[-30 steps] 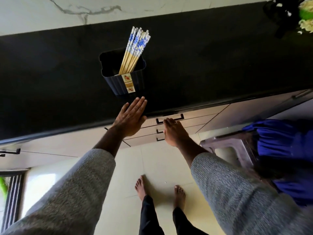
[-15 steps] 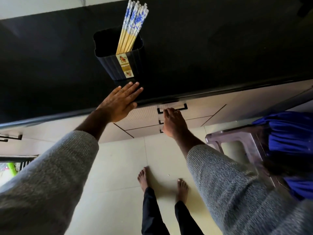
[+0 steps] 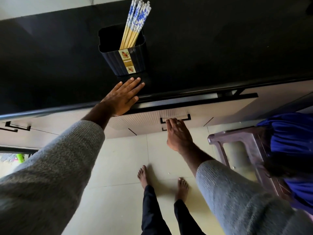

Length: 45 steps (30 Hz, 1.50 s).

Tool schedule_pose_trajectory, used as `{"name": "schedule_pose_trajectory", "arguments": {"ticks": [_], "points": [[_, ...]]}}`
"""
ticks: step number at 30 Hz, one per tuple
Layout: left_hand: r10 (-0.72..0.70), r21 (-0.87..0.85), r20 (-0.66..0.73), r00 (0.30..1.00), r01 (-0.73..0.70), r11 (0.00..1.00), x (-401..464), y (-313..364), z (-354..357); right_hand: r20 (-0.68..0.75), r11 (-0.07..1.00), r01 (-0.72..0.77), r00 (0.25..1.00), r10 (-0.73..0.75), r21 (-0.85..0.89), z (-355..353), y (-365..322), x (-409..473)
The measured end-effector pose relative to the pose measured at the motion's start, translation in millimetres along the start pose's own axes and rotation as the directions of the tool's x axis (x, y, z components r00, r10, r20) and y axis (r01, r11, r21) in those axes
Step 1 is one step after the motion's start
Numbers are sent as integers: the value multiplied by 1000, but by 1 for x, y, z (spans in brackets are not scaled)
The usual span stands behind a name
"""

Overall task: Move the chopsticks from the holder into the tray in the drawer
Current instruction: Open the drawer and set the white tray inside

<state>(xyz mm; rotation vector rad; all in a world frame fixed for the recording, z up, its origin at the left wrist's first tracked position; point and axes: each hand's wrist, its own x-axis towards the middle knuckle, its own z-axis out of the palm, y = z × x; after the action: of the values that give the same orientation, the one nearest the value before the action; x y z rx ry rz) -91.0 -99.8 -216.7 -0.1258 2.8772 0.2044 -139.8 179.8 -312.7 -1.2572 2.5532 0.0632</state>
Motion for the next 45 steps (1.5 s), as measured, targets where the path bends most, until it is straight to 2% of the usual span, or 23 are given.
{"name": "schedule_pose_trajectory", "arguments": {"ticks": [9, 18, 23, 25, 32, 34, 36, 38, 40, 45], "points": [[-35, 9, 15, 999, 35, 999, -1, 4, 0, 36, 989, 73, 996, -78, 130, 54, -3, -105], [-126, 24, 58, 990, 124, 992, -2, 18, -2, 68, 957, 59, 994, -82, 283, 69, -14, -169], [-171, 9, 84, 982, 171, 985, -2, 25, -1, 71, 966, 46, 995, -66, 253, 75, -20, -192], [-200, -17, 61, 978, 202, 979, -6, 35, 2, 84, 972, 37, 995, -58, 233, 77, -23, -198], [-239, -35, -161, 958, 237, 971, -45, 86, 41, 66, 970, 20, 997, -37, 241, 74, -29, -221], [-222, -84, -114, 968, 213, 973, -68, 118, 66, 76, 969, 18, 996, -38, 246, 71, -31, -226], [-152, -121, -6, 988, 150, 981, -92, 153, 96, 94, 971, 41, 993, -65, 237, 68, -29, -231], [-95, -160, 86, 992, 107, 981, -111, 181, 121, 60, 973, 65, 995, -80, 219, 60, -28, -235], [-68, -190, 146, 987, 96, 977, -119, 198, 138, -14, 975, 28, 1000, -26, 221, 44, -29, -238], [-57, -235, 177, 983, 99, 967, -115, 208, 140, -112, 969, -13, 993, 42, 248, 8, -36, -253]]}}
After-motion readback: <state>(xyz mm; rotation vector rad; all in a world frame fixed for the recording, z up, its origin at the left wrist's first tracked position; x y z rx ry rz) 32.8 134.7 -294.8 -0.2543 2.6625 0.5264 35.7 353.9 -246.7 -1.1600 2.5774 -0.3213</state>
